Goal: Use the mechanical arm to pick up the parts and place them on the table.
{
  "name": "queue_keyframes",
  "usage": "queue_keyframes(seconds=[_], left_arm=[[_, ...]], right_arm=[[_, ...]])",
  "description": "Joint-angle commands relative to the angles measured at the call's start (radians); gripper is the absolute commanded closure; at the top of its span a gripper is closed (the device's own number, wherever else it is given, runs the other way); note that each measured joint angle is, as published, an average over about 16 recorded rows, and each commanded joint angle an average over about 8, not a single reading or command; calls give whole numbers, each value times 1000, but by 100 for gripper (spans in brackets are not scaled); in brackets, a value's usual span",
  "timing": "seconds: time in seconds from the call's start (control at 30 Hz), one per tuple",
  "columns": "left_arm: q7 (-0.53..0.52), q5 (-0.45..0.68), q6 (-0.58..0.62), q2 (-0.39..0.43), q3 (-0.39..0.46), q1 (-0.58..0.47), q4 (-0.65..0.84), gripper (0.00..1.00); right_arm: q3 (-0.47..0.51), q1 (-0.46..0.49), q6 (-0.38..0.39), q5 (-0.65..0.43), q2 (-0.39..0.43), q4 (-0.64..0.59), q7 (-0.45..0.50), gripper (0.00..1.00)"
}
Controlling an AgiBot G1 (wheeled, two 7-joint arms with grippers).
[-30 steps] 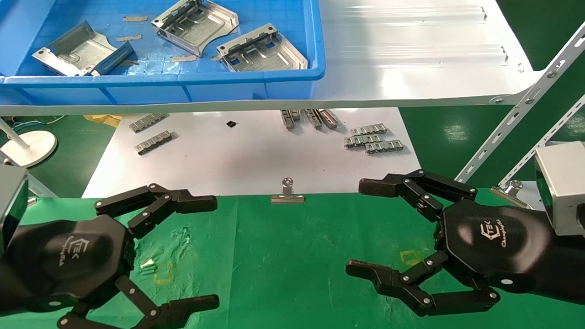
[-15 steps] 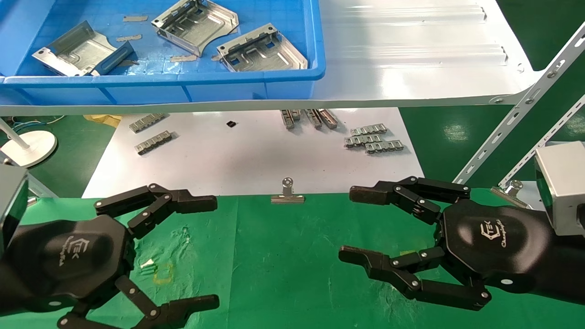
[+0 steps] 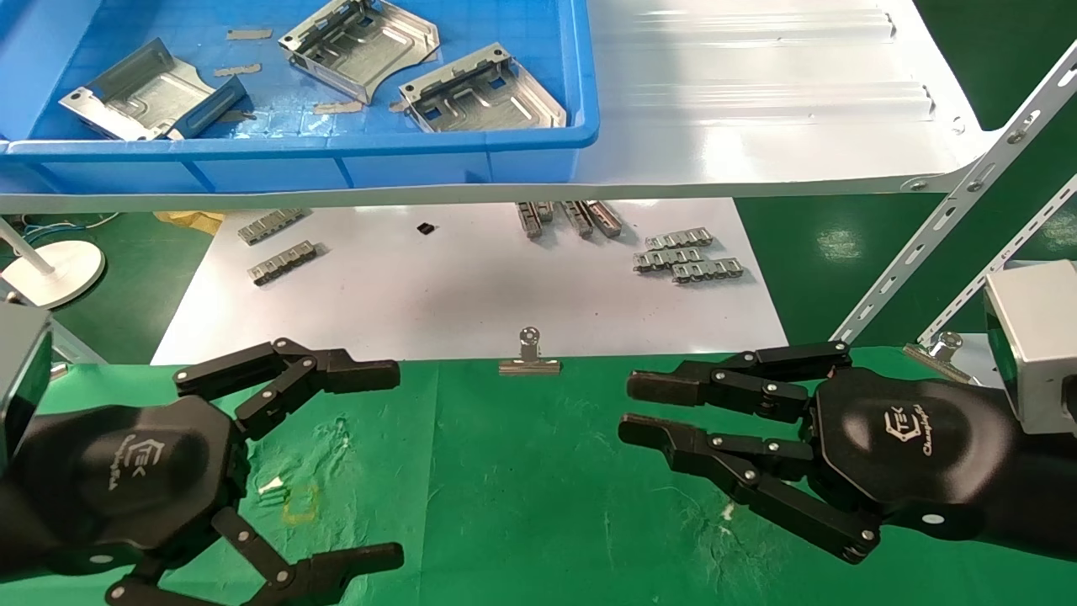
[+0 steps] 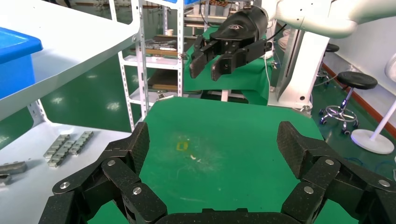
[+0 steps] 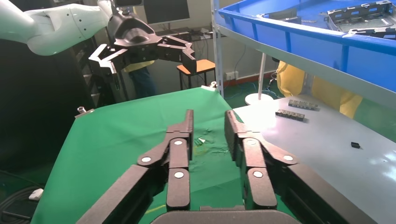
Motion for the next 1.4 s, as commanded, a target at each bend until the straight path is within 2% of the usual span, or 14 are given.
queue_keyframes(seconds=[0.03,0.37,0.47,0.6,0.73,0.87,1.0,1.13,1.17,1.23,1.27,1.4], left_arm=[[0,0,0,0,0,0,0,0],[-6,11,-9,2,-2,-33,-3,0],[-20,31,-24,10,-1,-98,8,0],[-49,82,-48,47,12,-244,76,0],[-62,191,-85,121,58,-430,223,0],[-34,332,-155,225,115,-607,438,0],[13,444,-288,341,156,-748,686,0],[48,528,-447,444,186,-846,895,0],[51,544,-481,465,193,-863,937,4],[55,573,-534,503,208,-892,1009,29],[55,586,-556,519,216,-904,1041,41],[52,626,-613,566,241,-941,1138,92]], right_arm=[[0,0,0,0,0,0,0,100],[0,0,0,0,0,0,0,100],[0,0,0,0,0,0,0,100],[0,0,0,0,0,0,0,100],[0,0,0,0,0,0,0,100],[0,0,0,0,0,0,0,100],[0,0,0,0,0,0,0,100],[0,0,0,0,0,0,0,100],[0,0,0,0,0,0,0,100],[0,0,0,0,0,0,0,99],[0,0,0,0,0,0,0,89],[0,0,0,0,0,0,0,39]])
